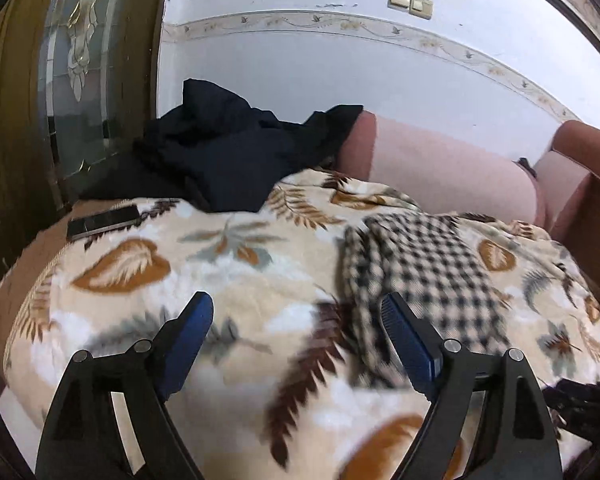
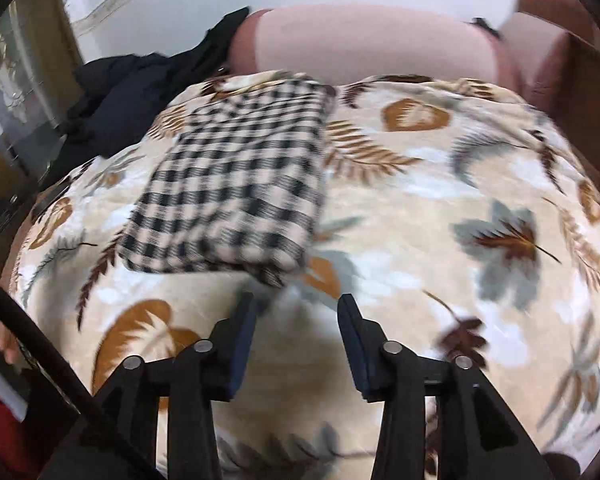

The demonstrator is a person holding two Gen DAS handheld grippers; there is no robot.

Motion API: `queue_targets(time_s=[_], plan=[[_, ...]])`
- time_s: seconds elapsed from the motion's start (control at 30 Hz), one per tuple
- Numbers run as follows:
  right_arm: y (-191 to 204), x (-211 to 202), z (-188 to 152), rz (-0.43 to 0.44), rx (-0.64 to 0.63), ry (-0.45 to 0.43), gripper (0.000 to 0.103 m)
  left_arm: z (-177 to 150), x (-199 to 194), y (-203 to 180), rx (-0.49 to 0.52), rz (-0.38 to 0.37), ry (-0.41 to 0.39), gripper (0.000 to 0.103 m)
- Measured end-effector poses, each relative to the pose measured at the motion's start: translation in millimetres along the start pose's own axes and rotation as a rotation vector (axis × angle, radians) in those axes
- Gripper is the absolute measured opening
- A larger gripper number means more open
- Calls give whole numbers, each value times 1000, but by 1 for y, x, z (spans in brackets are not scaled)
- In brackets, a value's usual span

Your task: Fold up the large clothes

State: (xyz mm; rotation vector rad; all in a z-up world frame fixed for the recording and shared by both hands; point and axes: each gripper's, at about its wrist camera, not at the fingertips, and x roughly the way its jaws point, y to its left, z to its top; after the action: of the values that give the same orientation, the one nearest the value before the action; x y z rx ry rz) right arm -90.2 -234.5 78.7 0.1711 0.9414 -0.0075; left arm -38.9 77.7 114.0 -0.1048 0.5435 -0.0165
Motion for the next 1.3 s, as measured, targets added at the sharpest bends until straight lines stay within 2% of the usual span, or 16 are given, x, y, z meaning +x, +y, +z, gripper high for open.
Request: queue_targets(time_s=[0.1,0.23,0.3,0.37,0.5,0.63,0.77,0.87,1.07,1.3], plan=[[-13,-3,-9,-1,32,4,51,-16,-30,-17,30,23,-2,85],[-12,-6,-24,34,28,-10,52,-31,-65,-58,133,37,20,88],[-10,-7,-26,51,10,-16,53,-32,-70,-74,169,30,55,88],[-10,-8,-26,59,-4,-18,54,-31,-72,-87,161,-9,102,88],[-13,-17,-27,7,-30,-75,59,-35,-62,-100,129,5,182,88],[-21,-29,-34,-74,-56,-121,60,-46,-47,-104,113,27,265,88],[-22,-30,-45,-113,-88,-119,63,-55,-38,-105,121,57,322,88],[-20,-25,-52,-118,-103,-100,64,-58,-37,-102,133,68,333,88],[-14,-18,-55,-123,-79,-58,64,-61,-35,-86,92,66,350,88],[3,-18,-54,-158,-121,-43,68,-60,-36,-72,71,72,330,88]])
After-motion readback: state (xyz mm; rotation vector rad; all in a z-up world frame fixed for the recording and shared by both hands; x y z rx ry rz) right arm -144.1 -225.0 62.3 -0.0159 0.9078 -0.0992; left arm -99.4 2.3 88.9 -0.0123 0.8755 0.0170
